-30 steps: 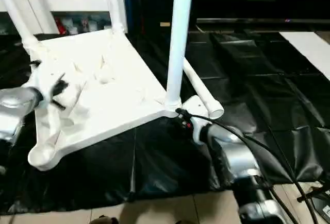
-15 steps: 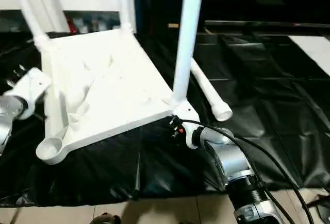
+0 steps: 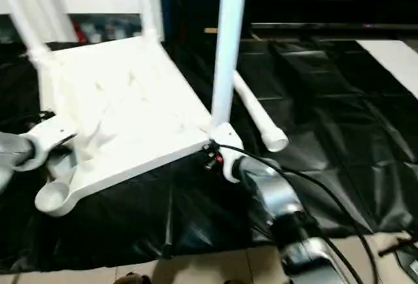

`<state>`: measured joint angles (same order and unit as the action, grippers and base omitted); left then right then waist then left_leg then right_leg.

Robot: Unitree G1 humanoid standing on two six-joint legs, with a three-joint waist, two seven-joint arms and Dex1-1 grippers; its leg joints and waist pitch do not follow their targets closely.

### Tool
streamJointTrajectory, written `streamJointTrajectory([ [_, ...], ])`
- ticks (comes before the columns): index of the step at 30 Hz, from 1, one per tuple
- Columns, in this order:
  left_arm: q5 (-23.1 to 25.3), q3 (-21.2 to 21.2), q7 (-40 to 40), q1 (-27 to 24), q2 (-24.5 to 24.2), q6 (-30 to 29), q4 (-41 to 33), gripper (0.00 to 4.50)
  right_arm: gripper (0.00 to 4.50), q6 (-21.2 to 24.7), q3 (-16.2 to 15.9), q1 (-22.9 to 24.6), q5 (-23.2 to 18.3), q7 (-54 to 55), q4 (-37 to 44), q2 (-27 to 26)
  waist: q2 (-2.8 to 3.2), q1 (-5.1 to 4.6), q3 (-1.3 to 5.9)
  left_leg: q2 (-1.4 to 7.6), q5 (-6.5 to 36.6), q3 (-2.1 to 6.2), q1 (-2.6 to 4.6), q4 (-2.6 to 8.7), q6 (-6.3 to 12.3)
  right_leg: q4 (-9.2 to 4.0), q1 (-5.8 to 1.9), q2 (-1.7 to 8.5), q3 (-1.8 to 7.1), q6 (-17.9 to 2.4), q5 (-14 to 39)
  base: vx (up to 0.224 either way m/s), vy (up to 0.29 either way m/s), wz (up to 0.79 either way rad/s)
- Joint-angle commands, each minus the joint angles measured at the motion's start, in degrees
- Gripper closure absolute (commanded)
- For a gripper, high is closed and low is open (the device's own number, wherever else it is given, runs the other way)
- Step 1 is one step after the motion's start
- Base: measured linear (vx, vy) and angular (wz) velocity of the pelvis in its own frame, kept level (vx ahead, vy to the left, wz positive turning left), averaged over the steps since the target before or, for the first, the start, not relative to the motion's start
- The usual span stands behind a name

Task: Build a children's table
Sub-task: Rotate table base

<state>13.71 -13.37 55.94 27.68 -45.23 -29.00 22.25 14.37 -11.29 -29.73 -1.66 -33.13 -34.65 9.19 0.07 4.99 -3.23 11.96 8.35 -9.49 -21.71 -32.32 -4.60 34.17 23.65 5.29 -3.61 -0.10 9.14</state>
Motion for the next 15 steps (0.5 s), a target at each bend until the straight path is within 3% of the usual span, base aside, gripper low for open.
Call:
streamJointTrajectory([
  [1,-4.1,-2.9,8.6,-1.8,-1.1,-2.3,-5.8,4.5,3.78,-2.7,2.2,-4.0,0.5,3.6,-5.1,-0.9,1.04,0.48,3.54,0.68,24.6,0.3,1.56,4.22,-3.37,-4.01,-2.06,2.94,1.98,-11.2,20.0,0.0,0.0,0.0],
  [3,-6.6,-4.1,12.8,-2.4,-1.3,-3.9,-9.8,4.5,4.03,-4.3,2.5,-5.9,0.7,4.2,-8.2,-1.5,1.16,0.09,3.04,0.75,27.5,0.45,1.43,4.46,-3.78,-4.39,-1.91,2.79,1.84,-10.4,24.6,0.0,0.0,0.0],
  [6,-10.3,-5.0,16.7,-3.0,-0.2,-6.9,-14.6,4.5,4.11,-6.3,2.6,-9.1,1.0,4.9,-12.9,-2.5,1.45,0.04,3.03,0.58,30.3,0.69,2.11,4.32,-4.0,-4.97,-1.6,2.98,1.67,-8.9,29.7,-0.06,0.005,-0.07],
  [9,-12.7,-5.5,18.2,-2.9,1.6,-9.7,-17.8,4.5,4.46,-7.9,2.3,-11.5,1.2,4.7,-16.0,-3.5,1.36,-0.2,3.0,0.47,30.2,0.78,1.73,4.41,-3.94,-4.95,-1.97,2.76,1.44,-8.6,29.5,-0.017,0.003,-0.02],
  [14,-12.1,-5.5,15.8,-1.2,5.4,-9.0,-17.0,4.5,4.46,-9.8,1.8,-14.0,1.7,4.6,-19.7,-5.4,1.02,-0.41,3.33,0.32,27.5,0.55,1.7,4.17,-3.31,-4.79,-2.04,2.66,1.6,-8.9,27.3,0.0,0.0,0.0],
  [15,-11.8,-5.5,14.4,-0.4,6.9,-8.9,-16.3,4.5,4.46,-10.3,1.7,-14.4,1.7,4.2,-20.5,-6.0,0.52,-0.58,3.46,0.33,26.4,0.44,1.54,4.1,-3.05,-4.57,-2.1,2.52,1.6,-9.2,26.2,0.0,0.0,0.0],
])
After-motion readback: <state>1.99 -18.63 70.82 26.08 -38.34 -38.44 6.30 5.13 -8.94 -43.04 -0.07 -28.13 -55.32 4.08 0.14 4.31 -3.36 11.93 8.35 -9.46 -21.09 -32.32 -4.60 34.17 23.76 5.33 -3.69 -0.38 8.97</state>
